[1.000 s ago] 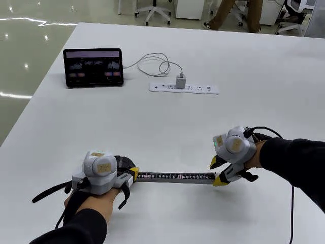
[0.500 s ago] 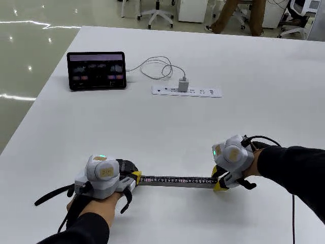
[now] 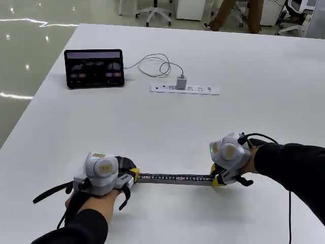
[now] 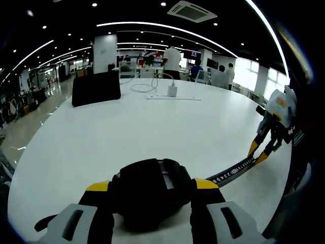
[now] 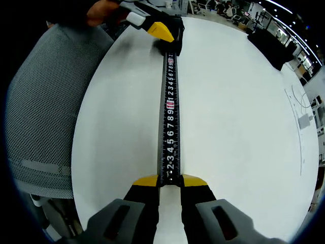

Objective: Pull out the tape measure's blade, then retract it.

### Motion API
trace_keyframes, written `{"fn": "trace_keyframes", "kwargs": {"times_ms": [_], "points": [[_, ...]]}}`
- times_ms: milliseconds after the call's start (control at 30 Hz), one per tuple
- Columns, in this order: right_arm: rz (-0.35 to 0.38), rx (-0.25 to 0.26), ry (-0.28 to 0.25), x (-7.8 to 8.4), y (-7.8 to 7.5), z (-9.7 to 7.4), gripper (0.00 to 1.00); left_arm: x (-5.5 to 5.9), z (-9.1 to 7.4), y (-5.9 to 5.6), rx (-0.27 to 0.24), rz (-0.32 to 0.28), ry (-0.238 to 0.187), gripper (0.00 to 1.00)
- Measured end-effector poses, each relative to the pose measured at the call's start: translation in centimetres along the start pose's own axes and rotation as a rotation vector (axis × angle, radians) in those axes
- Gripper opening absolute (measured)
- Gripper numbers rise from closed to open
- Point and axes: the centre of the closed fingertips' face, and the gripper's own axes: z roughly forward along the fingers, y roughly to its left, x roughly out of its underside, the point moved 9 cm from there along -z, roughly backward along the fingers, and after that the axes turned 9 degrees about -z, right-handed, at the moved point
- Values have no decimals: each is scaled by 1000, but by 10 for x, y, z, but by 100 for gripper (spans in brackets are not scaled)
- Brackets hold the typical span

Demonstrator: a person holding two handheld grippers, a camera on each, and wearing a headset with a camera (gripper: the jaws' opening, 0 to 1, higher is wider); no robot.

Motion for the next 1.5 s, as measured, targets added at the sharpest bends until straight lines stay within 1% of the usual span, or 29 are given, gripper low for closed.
{"fn": "trace_keyframes", "kwargs": {"times_ms": [267,433,533,600,1033,1500], "points": [[24,6,-9,1,0,0,11,1,1,-1,-11,31,-1,56],[1,8,0,-1,1,0,11,1,1,-1,-19,42,0,56],[20,14,-8,-1,2,0,11,1,1,-1,-17,40,0,56],[60,20,-20,0,2,0,11,1,1,-1,-17,35,0,56],[55,19,-31,-9,1,2,12,1,0,0,-13,34,3,56],[62,19,-35,-12,-2,6,12,1,1,0,-10,25,6,56]]}}
